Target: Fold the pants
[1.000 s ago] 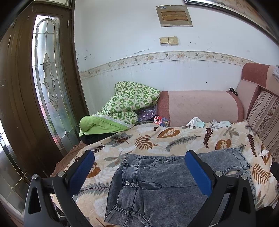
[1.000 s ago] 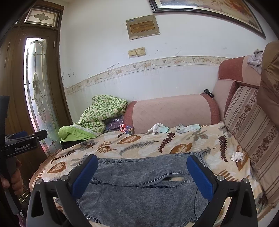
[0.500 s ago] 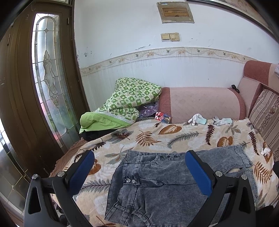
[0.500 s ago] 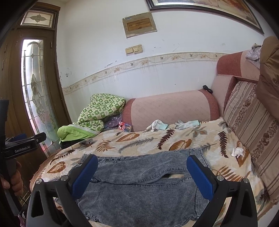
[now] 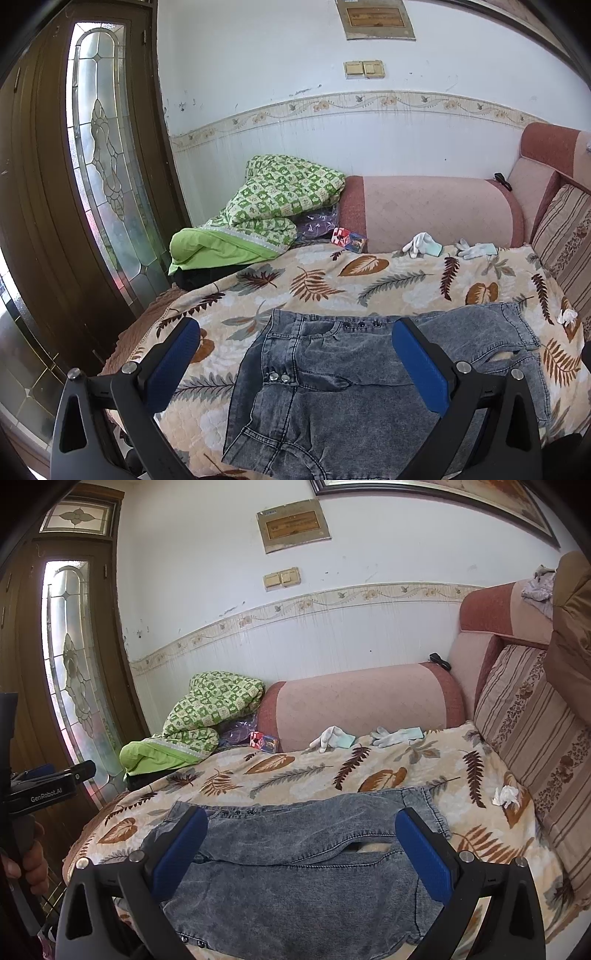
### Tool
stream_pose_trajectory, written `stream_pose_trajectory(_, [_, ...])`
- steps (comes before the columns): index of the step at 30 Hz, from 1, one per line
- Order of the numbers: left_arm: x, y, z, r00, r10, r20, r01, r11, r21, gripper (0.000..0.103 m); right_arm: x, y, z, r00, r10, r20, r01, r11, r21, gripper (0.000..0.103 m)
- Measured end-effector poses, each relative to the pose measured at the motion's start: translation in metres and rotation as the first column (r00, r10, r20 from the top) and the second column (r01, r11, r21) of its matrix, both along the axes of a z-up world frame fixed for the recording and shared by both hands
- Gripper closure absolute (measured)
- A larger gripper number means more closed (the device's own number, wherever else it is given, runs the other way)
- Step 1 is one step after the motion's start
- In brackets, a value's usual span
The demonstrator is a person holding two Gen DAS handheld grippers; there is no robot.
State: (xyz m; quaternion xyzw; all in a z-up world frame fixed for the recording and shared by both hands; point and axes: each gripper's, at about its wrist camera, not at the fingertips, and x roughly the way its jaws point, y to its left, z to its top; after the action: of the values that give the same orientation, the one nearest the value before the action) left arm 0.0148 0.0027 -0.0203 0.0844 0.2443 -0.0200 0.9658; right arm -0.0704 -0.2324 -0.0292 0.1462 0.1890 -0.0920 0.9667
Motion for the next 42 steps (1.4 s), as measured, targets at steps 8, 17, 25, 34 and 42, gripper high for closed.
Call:
stream_pose_trajectory(8, [0.007, 0.005, -0.009, 0.999, 0.017, -0.027, -0.017, 1.000, 0.006, 0.000, 0.003, -0.006, -0.007, 1.000, -0.002, -0.017, 0.003, 1.000, 0.017, 0.000])
stream_pose_trajectory(17, [0.010, 0.018, -0.008, 0.999, 0.050, -0.021, -0.050, 0.999, -0.004, 0.000, 0.007, -0.008, -0.011, 1.000, 0.001, -0.029, -0.001, 1.000, 0.020, 0.000])
stream_pose_trajectory(25, [0.007, 0.025, -0.002, 0.999, 0.053, -0.003, -0.053, 0.998, -0.020, 0.000, 0.010, -0.001, -0.009, 0.999, 0.010, -0.033, -0.010, 1.000, 0.007, 0.000])
stream_pose_trajectory(34, [0.000, 0.041, 0.011, 0.996, 0.080, 0.040, -0.078, 0.996, -0.037, 0.000, 0.015, 0.008, -0.005, 0.999, 0.030, -0.039, -0.030, 1.000, -0.007, 0.000])
stream_pose_trajectory(42, [-0.002, 0.070, 0.021, 0.986, 0.150, 0.069, -0.146, 0.988, -0.058, 0.000, 0.021, 0.018, -0.004, 0.997, 0.053, -0.047, -0.054, 0.998, -0.017, 0.000])
